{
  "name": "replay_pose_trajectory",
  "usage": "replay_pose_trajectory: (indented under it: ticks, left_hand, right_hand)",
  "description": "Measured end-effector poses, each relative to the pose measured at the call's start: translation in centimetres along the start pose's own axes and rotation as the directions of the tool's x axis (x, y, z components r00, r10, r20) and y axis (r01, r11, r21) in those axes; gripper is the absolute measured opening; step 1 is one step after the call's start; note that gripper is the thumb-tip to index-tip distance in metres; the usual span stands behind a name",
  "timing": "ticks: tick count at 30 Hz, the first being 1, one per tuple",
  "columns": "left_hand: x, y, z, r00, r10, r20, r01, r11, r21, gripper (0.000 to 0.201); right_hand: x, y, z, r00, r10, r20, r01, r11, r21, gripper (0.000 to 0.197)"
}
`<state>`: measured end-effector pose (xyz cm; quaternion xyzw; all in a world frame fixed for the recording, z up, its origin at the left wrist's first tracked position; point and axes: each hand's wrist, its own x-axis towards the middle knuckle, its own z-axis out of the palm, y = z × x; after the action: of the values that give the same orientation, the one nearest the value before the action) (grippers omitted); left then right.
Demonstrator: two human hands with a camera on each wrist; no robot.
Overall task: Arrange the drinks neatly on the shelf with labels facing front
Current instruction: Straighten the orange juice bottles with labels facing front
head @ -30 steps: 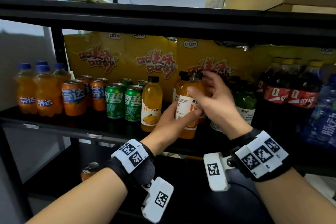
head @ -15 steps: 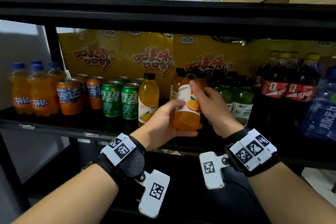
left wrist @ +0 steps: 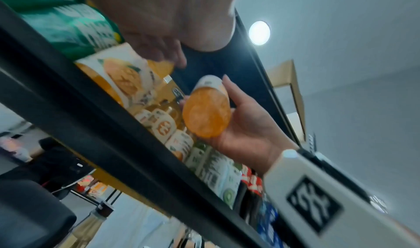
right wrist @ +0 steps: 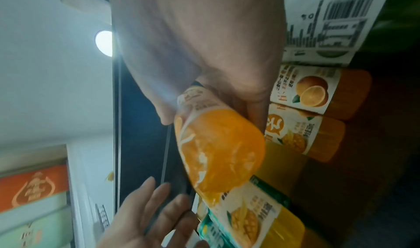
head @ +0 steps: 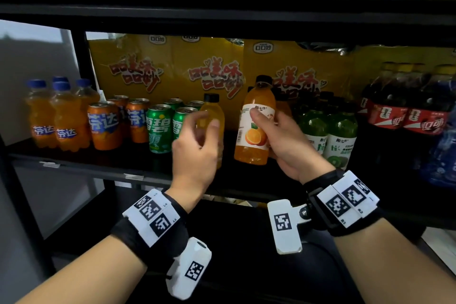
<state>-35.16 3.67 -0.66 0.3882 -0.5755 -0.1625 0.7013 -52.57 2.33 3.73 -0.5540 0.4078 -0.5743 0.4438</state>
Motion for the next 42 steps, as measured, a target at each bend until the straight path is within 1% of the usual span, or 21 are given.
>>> replay_pose_trajectory:
  ticks: [1,2,3,5,7,9,10,11,12,13,16,18,20,22,24,29,32,34,37,40,42]
  left_hand:
    - [0.4,-0.3,-0.5,0.991,0.036,-0.125,-0.035,0.999,0.012,0.028]
    - [0.8,-0.7,-1.0,0.980,0.044,-0.196,-0.040,0.999,0.025,0.031]
    - [1.2,-1.1,-1.3,0.976,0.032,-0.214,-0.024,0.999,0.042,0.035]
    - [1.7,-1.8,-1.6,0.986,-0.026,-0.164,0.043,0.994,0.104,0.044]
    - [1.8,-2.5,-1.7,0.992,-0.102,-0.076,0.114,0.979,0.171,0.062]
    - [1.7,-2.8,-1.6,0.984,-0.176,0.021,0.166,0.957,0.237,0.085]
    - [1.6,-2.9,-1.5,0.975,-0.214,0.064,0.189,0.944,0.271,0.093]
    - [1.5,-3.0,-1.4,0.963,-0.249,0.100,0.209,0.930,0.302,0.097]
    - [1.5,-3.0,-1.3,0.953,-0.277,0.125,0.226,0.921,0.318,0.094]
    - [1.6,-3.1,-1.2,0.944,-0.298,0.140,0.243,0.918,0.312,0.086]
    - [1.6,-2.8,-1.4,0.930,-0.315,0.188,0.271,0.935,0.228,0.055]
    - [1.1,-2.3,-1.7,0.924,-0.317,0.213,0.292,0.946,0.143,0.045]
    - [0.1,-1.7,-2.1,0.927,-0.313,0.208,0.315,0.949,0.020,0.045]
    - [-1.1,-1.1,-2.7,0.939,-0.300,0.166,0.314,0.947,-0.065,0.050]
    - [-2.0,-0.7,-3.5,0.952,-0.279,0.125,0.292,0.951,-0.102,0.049]
    - [-3.2,-0.8,-6.4,0.949,-0.301,0.089,0.314,0.915,-0.254,0.046]
    - [-4.9,-2.0,-8.7,0.960,-0.277,0.036,0.278,0.933,-0.229,0.044]
    - [-6.8,-3.3,-10.4,0.968,-0.250,-0.017,0.245,0.957,-0.158,0.040]
    - [-10.3,-6.0,-12.6,0.957,-0.289,-0.019,0.287,0.955,-0.069,0.043]
    - [-12.7,-9.5,-13.6,0.930,-0.368,0.012,0.367,0.930,0.020,0.059]
    - [-13.7,-12.0,-13.5,0.907,-0.420,0.031,0.417,0.906,0.070,0.058]
  right_hand:
    - [0.2,0.2,0.3,1.000,-0.014,0.003,0.014,1.000,-0.006,0.033]
    - [0.2,0.3,0.7,1.000,-0.019,0.003,0.019,1.000,-0.010,0.036]
    - [0.3,0.6,0.9,1.000,-0.019,0.005,0.019,1.000,-0.012,0.040]
    - [0.5,1.3,1.3,1.000,-0.024,0.018,0.024,1.000,-0.009,0.043]
    - [0.7,2.1,1.6,0.999,-0.042,0.017,0.043,0.998,-0.046,0.040]
    - [0.8,2.7,1.7,0.997,-0.083,0.008,0.084,0.989,-0.123,0.042]
    - [0.8,3.0,1.8,0.995,-0.099,0.008,0.099,0.982,-0.158,0.044]
    - [0.9,3.2,1.9,0.994,-0.106,0.009,0.106,0.978,-0.178,0.046]
    - [0.9,3.5,2.0,0.994,-0.108,0.013,0.109,0.977,-0.184,0.045]
    - [0.8,3.8,2.1,0.994,-0.109,0.017,0.110,0.977,-0.182,0.044]
    - [0.5,4.3,2.2,0.995,-0.100,0.023,0.102,0.985,-0.141,0.044]
    - [0.0,4.4,2.5,0.997,-0.077,0.016,0.078,0.994,-0.075,0.044]
    - [-0.8,4.3,3.2,0.999,-0.040,0.024,0.039,0.999,0.011,0.043]
    - [-1.8,4.0,4.1,0.998,-0.041,0.037,0.039,0.998,0.056,0.041]
    - [-3.1,3.5,5.2,0.996,-0.073,0.054,0.070,0.995,0.071,0.038]
    - [-5.8,3.2,7.9,0.986,-0.082,0.146,0.067,0.993,0.099,0.043]
    - [-7.2,5.1,8.8,0.964,-0.083,0.253,0.078,0.996,0.032,0.046]
    - [-8.1,7.2,9.1,0.947,-0.101,0.304,0.114,0.993,-0.025,0.056]
    - [-9.2,11.5,9.6,0.927,-0.040,0.372,0.074,0.994,-0.077,0.065]
    - [-9.4,16.5,10.2,0.933,0.067,0.354,-0.016,0.989,-0.148,0.064]
    - [-9.0,19.8,10.4,0.940,0.129,0.317,-0.075,0.981,-0.177,0.066]
